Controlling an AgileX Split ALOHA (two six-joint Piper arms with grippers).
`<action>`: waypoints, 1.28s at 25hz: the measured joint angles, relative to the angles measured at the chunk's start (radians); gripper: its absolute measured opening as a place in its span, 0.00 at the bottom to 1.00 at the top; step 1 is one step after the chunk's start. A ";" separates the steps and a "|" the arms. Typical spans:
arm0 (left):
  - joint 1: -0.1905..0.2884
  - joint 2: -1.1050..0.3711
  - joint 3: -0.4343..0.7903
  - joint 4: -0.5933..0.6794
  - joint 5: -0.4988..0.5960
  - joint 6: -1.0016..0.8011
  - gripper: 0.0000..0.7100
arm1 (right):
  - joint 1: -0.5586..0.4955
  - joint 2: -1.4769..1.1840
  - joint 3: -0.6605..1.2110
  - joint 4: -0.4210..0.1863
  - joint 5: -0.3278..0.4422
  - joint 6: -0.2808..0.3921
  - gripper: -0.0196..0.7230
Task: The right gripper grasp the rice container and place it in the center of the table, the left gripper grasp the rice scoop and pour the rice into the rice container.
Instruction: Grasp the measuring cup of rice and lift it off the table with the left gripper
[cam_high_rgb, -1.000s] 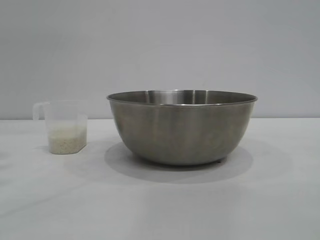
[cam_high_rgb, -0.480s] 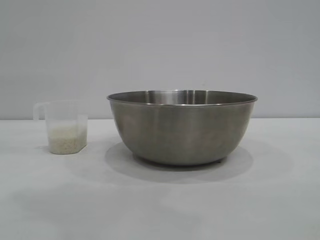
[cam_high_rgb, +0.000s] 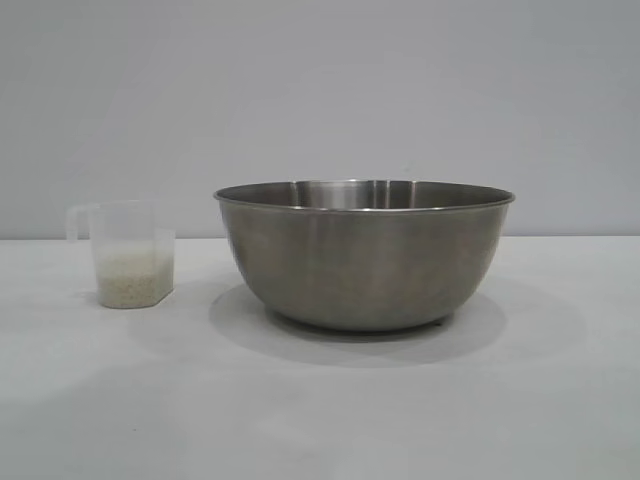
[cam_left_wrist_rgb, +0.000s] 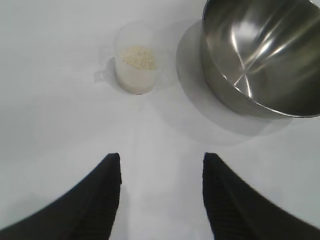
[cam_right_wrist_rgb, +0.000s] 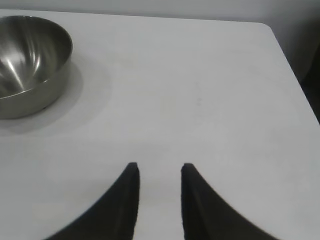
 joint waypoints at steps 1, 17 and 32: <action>0.000 0.000 0.016 -0.003 -0.055 0.002 0.43 | 0.000 0.000 0.000 0.000 0.000 0.000 0.30; -0.098 0.114 0.230 0.274 -0.661 -0.140 0.43 | 0.000 0.000 0.000 0.000 0.000 0.000 0.30; -0.100 0.707 0.229 0.463 -1.201 -0.250 0.43 | 0.000 0.000 0.000 0.000 0.000 0.000 0.30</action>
